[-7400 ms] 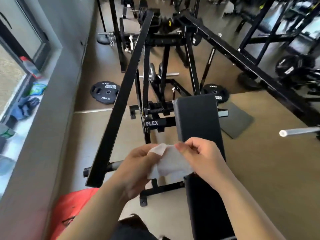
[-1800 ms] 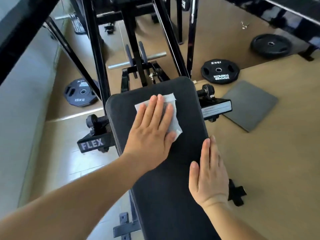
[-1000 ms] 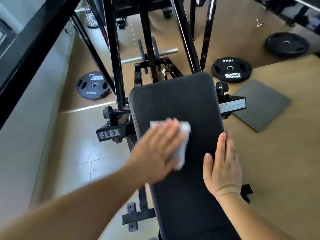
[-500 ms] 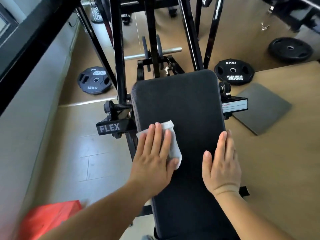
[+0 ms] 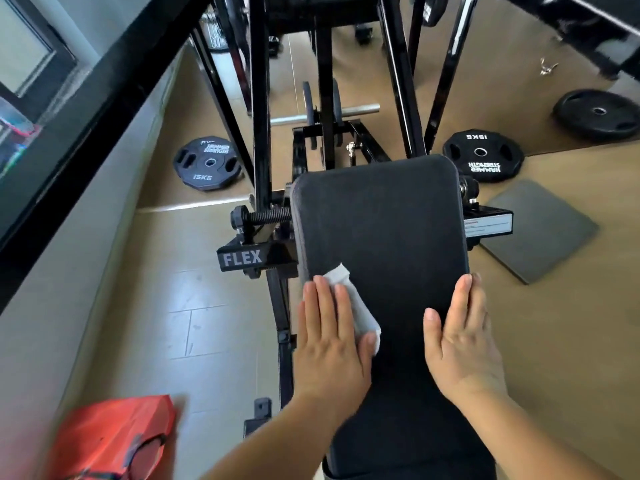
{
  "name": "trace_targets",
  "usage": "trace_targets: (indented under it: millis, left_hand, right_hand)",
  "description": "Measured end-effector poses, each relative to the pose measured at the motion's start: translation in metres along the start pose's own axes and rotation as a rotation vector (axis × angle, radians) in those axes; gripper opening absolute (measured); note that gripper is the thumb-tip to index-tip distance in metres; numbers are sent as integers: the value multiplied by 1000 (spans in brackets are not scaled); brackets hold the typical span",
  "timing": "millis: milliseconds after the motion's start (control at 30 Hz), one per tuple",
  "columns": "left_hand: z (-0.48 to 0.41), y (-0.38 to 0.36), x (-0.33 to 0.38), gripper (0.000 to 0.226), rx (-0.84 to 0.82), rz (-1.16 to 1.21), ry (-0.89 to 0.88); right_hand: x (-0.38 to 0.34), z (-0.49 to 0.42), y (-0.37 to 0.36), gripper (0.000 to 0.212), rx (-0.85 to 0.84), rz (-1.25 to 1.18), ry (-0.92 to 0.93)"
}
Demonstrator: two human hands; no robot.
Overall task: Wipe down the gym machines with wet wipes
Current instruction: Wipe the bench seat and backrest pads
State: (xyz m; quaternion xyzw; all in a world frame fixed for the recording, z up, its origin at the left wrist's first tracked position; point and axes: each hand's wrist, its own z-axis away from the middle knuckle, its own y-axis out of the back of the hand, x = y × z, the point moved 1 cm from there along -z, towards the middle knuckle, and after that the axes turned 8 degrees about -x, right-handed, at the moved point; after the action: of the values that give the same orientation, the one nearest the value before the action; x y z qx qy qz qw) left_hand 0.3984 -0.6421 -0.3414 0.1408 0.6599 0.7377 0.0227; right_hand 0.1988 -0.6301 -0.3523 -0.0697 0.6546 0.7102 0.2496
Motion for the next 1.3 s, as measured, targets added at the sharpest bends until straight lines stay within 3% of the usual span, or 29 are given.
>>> trace_targets:
  millis: [67, 233, 367, 533, 667, 833, 1000, 1300]
  left_hand:
    - [-37, 32, -5, 80, 4, 58, 39]
    - [-140, 102, -22, 80, 101, 201, 108]
    - [-89, 57, -6, 74, 141, 179, 105]
    - [-26, 18, -5, 75, -44, 161, 66]
    - [-100, 67, -16, 79, 114, 348, 101]
    - [-155, 97, -25, 74, 245, 381, 85]
    - [-134, 79, -23, 72, 261, 333, 75]
    - [-14, -11, 0, 73, 123, 332, 163]
  right_hand:
    - [-3, 4, 7, 77, -91, -20, -54]
    - [-10, 4, 11, 75, -140, 29, -77]
    - [-6, 6, 6, 76, -86, 8, -26]
    - [-6, 4, 8, 78, -95, 12, -28]
    - [-7, 5, 9, 78, -88, 6, -50]
    - [-8, 4, 6, 75, -77, 16, -74]
    - [-6, 2, -6, 71, 45, 31, -81]
    - [2, 0, -20, 69, 250, 5, -22]
